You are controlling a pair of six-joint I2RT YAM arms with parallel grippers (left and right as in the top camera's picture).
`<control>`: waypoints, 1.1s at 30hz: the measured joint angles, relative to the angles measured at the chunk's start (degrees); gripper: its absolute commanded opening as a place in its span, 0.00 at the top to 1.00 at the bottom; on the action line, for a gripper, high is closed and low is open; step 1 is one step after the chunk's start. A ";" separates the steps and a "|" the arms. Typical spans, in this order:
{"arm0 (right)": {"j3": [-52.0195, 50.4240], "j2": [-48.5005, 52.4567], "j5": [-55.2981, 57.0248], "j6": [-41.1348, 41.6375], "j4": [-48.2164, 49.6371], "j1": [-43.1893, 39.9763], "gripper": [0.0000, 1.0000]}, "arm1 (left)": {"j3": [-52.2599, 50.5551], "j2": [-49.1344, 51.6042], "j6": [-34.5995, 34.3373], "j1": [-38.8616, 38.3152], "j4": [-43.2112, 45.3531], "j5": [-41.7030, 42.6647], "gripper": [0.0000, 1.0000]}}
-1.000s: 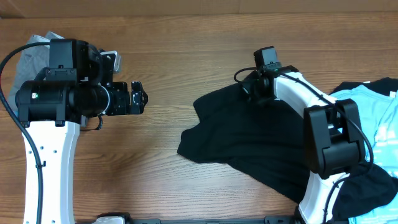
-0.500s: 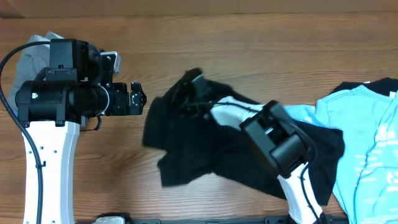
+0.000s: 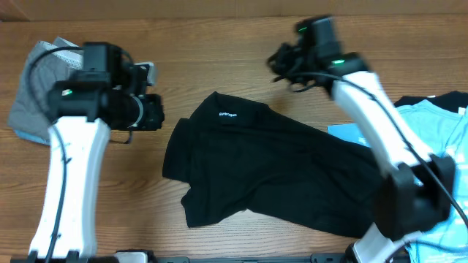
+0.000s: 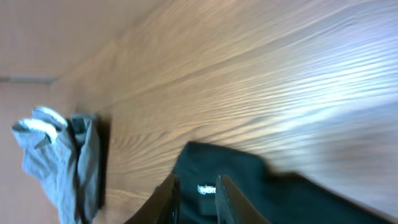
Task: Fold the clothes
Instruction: 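Grasp the black shirt with the right gripper and drag it leftward, then grasp the black shirt collar with the left gripper and spread it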
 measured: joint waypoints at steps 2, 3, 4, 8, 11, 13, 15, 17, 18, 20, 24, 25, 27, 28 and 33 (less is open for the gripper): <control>0.15 -4.02 0.24 -1.92 -4.02 -2.38 0.78 | -3.50 3.02 0.04 -2.10 5.73 1.11 0.96; 0.22 -5.51 0.20 -2.73 -6.01 -3.08 0.78 | -5.07 4.98 0.37 -3.48 8.68 1.70 0.96; 0.22 -7.50 0.20 -3.82 -8.52 -3.78 0.78 | -6.27 7.15 1.05 -5.03 11.43 2.19 0.96; 0.24 -10.97 0.15 -6.54 -14.53 -4.22 0.78 | -7.93 15.17 4.90 -11.39 20.90 2.03 0.96; 0.24 -12.20 0.13 -8.20 -17.94 -4.22 0.78 | -7.98 19.65 5.70 -14.99 26.18 -1.51 0.96; 0.24 -12.33 0.11 -8.81 -20.17 -4.22 0.78 | -7.98 22.40 5.88 -16.63 29.11 -3.85 0.96; 0.24 -12.33 0.22 -9.20 -22.18 -4.22 0.78 | -7.98 25.09 5.90 -17.09 31.63 -5.92 0.96; 0.24 -12.33 0.57 -9.55 -23.98 -4.22 0.78 | -7.98 27.98 5.90 -16.92 33.48 -7.91 0.96; 0.24 -12.33 0.74 -9.68 -24.68 -4.22 0.78 | -8.00 29.14 5.90 -16.81 34.32 -8.90 0.96; 0.24 -12.33 1.44 -10.29 -26.01 -4.22 0.77 | -8.00 31.54 5.92 -16.50 36.48 -10.51 0.96; 0.24 -12.33 2.43 -12.17 -28.89 -4.22 0.77 | -7.69 33.46 5.92 -15.87 41.16 -12.26 0.96; 0.24 -12.33 3.08 -12.55 -29.59 -4.22 0.77 | -7.69 33.64 5.92 -15.76 41.81 -12.66 0.96; 0.24 -12.33 4.44 -13.09 -31.01 -4.22 0.77 | -7.41 34.56 5.18 -15.69 45.77 -15.52 0.96; 0.24 -12.33 5.29 -13.29 -31.41 -4.22 0.77 | -7.19 35.10 3.93 -15.67 47.80 -17.64 0.96; -0.72 -12.33 8.72 -13.68 -31.21 -4.22 0.76 | -6.23 37.22 -3.65 -13.11 54.27 -26.60 0.96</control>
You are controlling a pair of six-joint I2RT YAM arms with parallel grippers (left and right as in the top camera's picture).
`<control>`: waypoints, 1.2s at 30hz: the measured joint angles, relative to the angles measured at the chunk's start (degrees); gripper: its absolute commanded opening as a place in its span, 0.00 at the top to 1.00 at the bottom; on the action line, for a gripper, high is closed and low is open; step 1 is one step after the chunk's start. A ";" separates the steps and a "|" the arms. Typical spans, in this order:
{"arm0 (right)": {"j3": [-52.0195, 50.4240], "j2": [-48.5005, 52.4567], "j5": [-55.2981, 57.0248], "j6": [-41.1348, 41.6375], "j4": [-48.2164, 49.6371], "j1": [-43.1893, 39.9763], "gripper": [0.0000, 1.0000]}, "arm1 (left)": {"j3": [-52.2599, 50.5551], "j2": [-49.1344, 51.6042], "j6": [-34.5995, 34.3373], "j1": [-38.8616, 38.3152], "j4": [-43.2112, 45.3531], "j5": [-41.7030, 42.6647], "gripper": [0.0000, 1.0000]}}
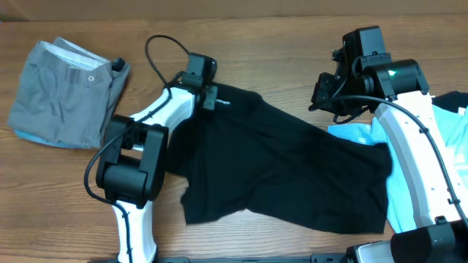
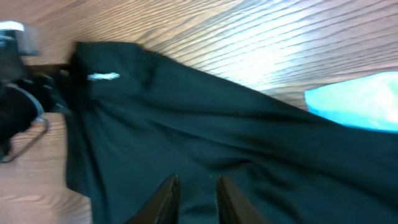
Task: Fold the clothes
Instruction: 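Grasp the black shirt collar with the left gripper and spread it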
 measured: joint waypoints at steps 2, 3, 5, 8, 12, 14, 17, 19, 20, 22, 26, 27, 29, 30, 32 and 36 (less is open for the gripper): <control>-1.46 0.00 1.25 0.02 1.57 0.00 0.73 | 0.98 0.70 -1.90 3.23 0.35 -0.48 0.96; -2.45 0.00 2.05 -0.07 2.32 0.00 0.71 | 1.60 1.03 -2.71 5.14 0.26 -0.44 0.96; -4.59 0.04 3.78 0.33 5.40 0.00 0.67 | 2.89 1.60 -3.30 8.66 -0.68 0.52 0.96; -9.03 0.48 6.97 1.14 12.33 0.00 0.61 | 5.31 2.47 -3.37 13.00 -3.26 2.73 0.96; -15.32 2.84 12.33 3.54 21.49 -0.24 0.57 | 8.46 2.82 -2.89 14.88 -8.68 4.15 0.89; -18.43 5.35 14.75 4.76 27.17 -1.11 0.55 | 10.71 2.82 -2.03 14.45 -12.02 4.74 0.84; -19.82 9.38 16.39 5.60 31.89 -3.19 0.53 | 14.38 2.82 -1.05 13.81 -16.96 5.22 0.80; -19.96 12.26 17.09 5.90 34.10 -4.87 0.53 | 16.85 2.80 -0.76 13.62 -19.80 5.62 0.78; -19.96 13.64 17.38 6.05 34.84 -5.68 0.53 | 18.03 2.80 -0.55 13.51 -20.96 5.88 0.77; -19.96 16.13 17.38 6.16 35.30 -7.08 0.53 | 19.76 2.64 -0.22 13.44 -23.32 6.71 0.75; -20.02 19.91 13.46 4.24 33.35 -8.31 0.55 | 20.50 0.37 0.15 13.44 -26.71 8.41 0.73; -20.06 20.17 12.72 3.78 33.14 -8.31 0.55 | 20.50 -0.31 0.15 13.44 -27.26 8.68 0.73; -19.96 20.09 10.25 2.93 31.95 -8.17 0.56 | 20.52 -2.12 0.15 13.44 -28.46 9.18 0.72; -19.93 20.09 9.18 2.43 31.67 -8.13 0.65 | 20.52 -3.04 0.15 13.44 -28.94 9.40 0.72; -19.89 20.04 7.21 1.62 31.39 -8.20 0.78 | 20.65 -5.11 0.15 13.44 -29.70 9.68 0.71; -20.00 20.04 4.48 0.55 32.41 -8.15 0.96 | 21.22 -7.76 0.15 13.44 -30.93 9.94 0.70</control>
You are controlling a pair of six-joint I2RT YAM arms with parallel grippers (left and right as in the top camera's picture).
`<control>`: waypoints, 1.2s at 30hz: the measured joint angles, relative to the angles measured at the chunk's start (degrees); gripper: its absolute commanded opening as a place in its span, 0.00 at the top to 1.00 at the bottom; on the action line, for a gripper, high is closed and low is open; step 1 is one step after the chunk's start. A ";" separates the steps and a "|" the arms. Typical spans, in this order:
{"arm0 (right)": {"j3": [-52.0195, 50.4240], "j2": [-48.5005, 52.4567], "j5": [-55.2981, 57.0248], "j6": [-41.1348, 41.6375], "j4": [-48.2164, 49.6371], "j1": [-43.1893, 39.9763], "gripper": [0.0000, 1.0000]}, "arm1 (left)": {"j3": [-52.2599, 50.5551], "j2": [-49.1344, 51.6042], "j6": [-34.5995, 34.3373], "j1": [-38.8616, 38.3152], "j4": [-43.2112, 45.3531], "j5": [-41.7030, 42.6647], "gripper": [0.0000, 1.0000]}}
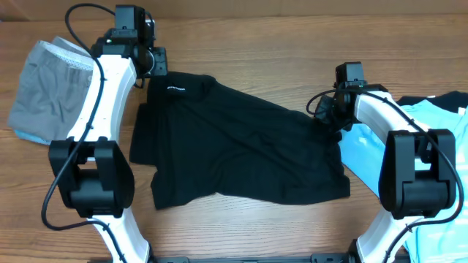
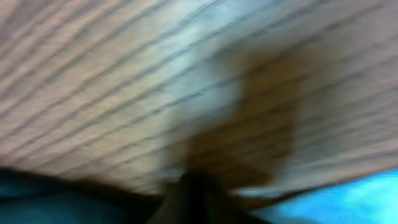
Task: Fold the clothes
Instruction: 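Grasp the black shirt collar with the left gripper and spread it, then pull the shirt's right hem outward with the right gripper to flatten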
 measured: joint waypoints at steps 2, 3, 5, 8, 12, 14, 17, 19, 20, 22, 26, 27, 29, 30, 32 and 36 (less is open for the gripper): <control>-0.11 0.02 -0.52 0.37 2.86 -0.22 0.96 | 0.13 -0.63 0.00 0.00 -0.87 0.15 0.70; -0.11 0.02 -0.76 0.52 4.39 -0.42 0.96 | 0.15 -0.72 0.00 0.00 -1.44 0.15 0.69; 0.31 0.07 -1.40 0.81 9.05 -1.64 0.96 | 0.15 -0.76 0.00 0.00 -2.82 0.17 0.70; 2.97 0.55 -2.03 1.11 15.52 -4.42 0.96 | 0.15 -0.76 0.00 -0.02 -4.46 0.17 0.70; 6.73 0.68 -2.29 1.18 25.81 -8.04 0.85 | 0.15 -0.76 0.00 -0.57 -6.75 0.15 0.71; 7.85 0.66 -2.43 1.49 30.93 -9.77 0.17 | 0.15 -0.76 0.00 -1.05 -7.65 0.17 0.71; 8.09 0.66 -2.29 1.40 32.85 -11.80 0.01 | 0.15 -0.76 0.00 -1.68 -9.03 0.20 0.70; 8.11 0.66 -2.27 1.40 30.47 -13.22 0.00 | 0.15 -0.76 0.00 -1.90 -9.51 0.20 0.70; 8.11 0.66 -2.29 1.11 28.72 -13.77 0.00 | 0.15 -0.76 0.02 -1.90 -9.68 0.22 0.70; 8.15 0.66 -2.91 1.42 22.93 -14.99 0.00 | 0.15 -0.76 0.02 -2.01 -10.14 0.33 0.70; 8.31 0.66 -6.38 1.36 8.85 -16.46 0.09 | 0.15 -0.76 0.02 -2.01 -10.75 0.37 0.70; 8.26 0.66 -8.28 1.33 3.58 -16.50 0.12 | 0.15 -0.76 0.02 -2.01 -11.04 0.39 0.70; 8.39 0.66 -10.32 1.22 -3.32 -16.39 0.20 | 0.17 -0.76 0.02 -2.01 -11.69 0.37 0.74; 8.37 0.63 -11.10 0.74 -6.49 -16.31 0.26 | 0.17 -0.76 0.11 -2.01 -12.22 0.37 0.75; 8.37 0.63 -12.24 -0.48 -12.20 -15.96 0.28 | 0.17 -0.76 0.31 -2.01 -13.73 0.35 0.78; 8.37 0.57 -13.51 -3.34 -18.25 -15.50 0.25 | 0.17 -0.90 0.42 -2.01 -16.48 0.28 0.79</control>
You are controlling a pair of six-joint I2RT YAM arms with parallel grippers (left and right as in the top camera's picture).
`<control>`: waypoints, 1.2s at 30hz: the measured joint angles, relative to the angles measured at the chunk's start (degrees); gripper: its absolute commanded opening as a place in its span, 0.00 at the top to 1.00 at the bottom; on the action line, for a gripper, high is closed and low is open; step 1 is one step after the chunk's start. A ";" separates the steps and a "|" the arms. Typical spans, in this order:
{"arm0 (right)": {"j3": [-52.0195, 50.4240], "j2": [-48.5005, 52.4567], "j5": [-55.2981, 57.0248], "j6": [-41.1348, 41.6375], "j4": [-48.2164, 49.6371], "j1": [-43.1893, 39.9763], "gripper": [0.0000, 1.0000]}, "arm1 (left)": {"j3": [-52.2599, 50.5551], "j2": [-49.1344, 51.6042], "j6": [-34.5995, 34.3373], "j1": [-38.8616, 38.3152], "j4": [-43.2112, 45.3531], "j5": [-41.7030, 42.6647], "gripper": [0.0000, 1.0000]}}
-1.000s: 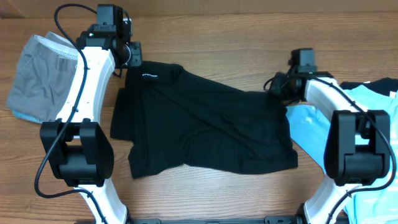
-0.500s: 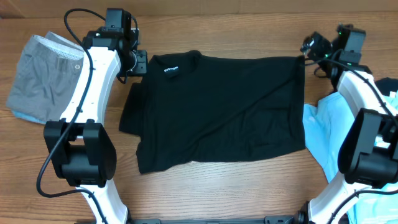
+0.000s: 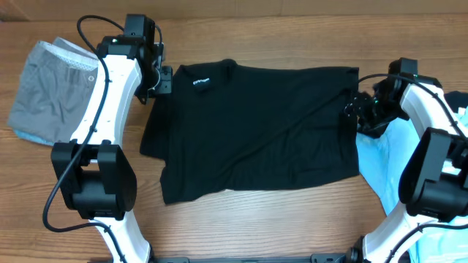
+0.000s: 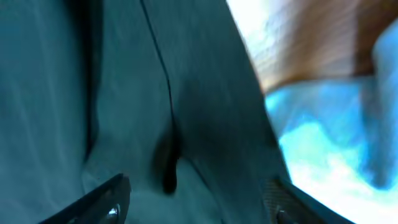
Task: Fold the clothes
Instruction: 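Pull the shirt's right hem outward with the right gripper to flatten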
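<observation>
A black T-shirt point(image 3: 248, 124) lies spread flat on the wooden table point(image 3: 278, 36), collar toward the far edge. My left gripper point(image 3: 158, 77) sits at the shirt's far left shoulder; dark against dark, its jaws cannot be made out. My right gripper point(image 3: 356, 113) is at the shirt's right edge. In the right wrist view that gripper point(image 4: 196, 200) stands wide open, its fingers point(image 4: 107, 200) spread over the black fabric point(image 4: 124, 93), with nothing held between them.
Folded grey shorts point(image 3: 51, 91) lie at the far left. A light blue garment point(image 3: 384, 168) lies just right of the shirt, under my right arm, and shows as blue cloth point(image 4: 329, 137) in the right wrist view. The table's front edge is near the shirt's hem.
The shirt lay bunched and slanting; now it lies stretched flat and wider to the right. My right gripper has moved right and stands open. My left gripper is slightly lower at the shoulder.
First the shirt lay crumpled mid-table with both grippers away from it. Then my left gripper was at its collar and the right one hovered over its right part. Later both were at the shirt's far corners. Now the shirt is spread out flat.
</observation>
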 measured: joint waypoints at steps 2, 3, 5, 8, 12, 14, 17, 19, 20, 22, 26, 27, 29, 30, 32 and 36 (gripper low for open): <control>0.00 -0.74 -0.81 -0.94 -1.62 0.15 0.24 | 0.00 -0.61 -0.02 0.02 -1.55 0.00 0.77; 0.00 -1.75 -1.22 -1.33 -2.43 0.15 0.23 | 0.00 -1.11 -0.04 0.15 -2.08 0.00 0.75; 0.00 -5.03 -1.75 -1.55 -4.37 0.13 0.22 | 0.00 -3.23 -0.26 0.31 -4.61 0.00 0.72; 0.00 -13.68 -2.40 -1.60 -7.63 0.15 0.20 | 0.00 -8.41 -1.03 1.16 -8.87 0.35 0.67; 0.09 -26.73 -3.08 -0.81 -13.73 0.15 0.20 | 0.00 -13.94 -1.75 2.03 -13.25 1.05 0.72; 0.13 -31.23 -3.30 -0.48 -16.57 0.15 0.21 | -1.29 -14.71 -2.01 2.03 -12.07 1.55 0.83; 0.15 -34.47 -3.52 -0.13 -21.33 0.15 0.21 | -8.31 -14.40 -2.64 2.03 -5.75 3.26 0.91; -0.02 -34.64 -3.50 0.09 -22.40 0.13 0.21 | -15.13 -13.22 -2.60 2.03 0.72 5.86 0.93; -0.46 -34.62 -3.50 0.04 -22.18 0.13 0.21 | -18.99 -12.13 -2.14 2.03 5.03 7.91 0.94; -1.90 -34.56 -3.50 0.15 -21.64 0.15 0.22 | -24.61 -10.14 -1.62 2.03 11.50 11.10 0.95; -6.12 -34.42 -3.48 0.24 -19.65 0.13 0.23 | -32.39 -5.92 -0.59 2.03 21.03 15.74 0.96; -7.15 -34.42 -3.43 0.26 -19.04 0.15 0.23 | -33.22 -5.09 -0.44 2.03 22.49 16.22 0.96; -9.33 -34.42 -3.41 0.26 -17.42 0.24 0.23 | -34.14 -2.89 -0.24 2.03 24.81 17.57 0.96; -10.38 -34.42 -3.39 0.26 -16.33 0.37 0.23 | -34.14 -2.60 -0.28 2.03 25.38 17.75 0.96; -13.07 -34.42 -3.32 0.52 -13.77 1.20 0.23 | -34.01 -2.29 -0.79 2.03 26.88 17.22 0.96; -19.69 -34.42 -3.13 2.47 -7.04 3.61 0.26 | -33.16 -2.03 -4.72 2.45 29.86 12.09 0.96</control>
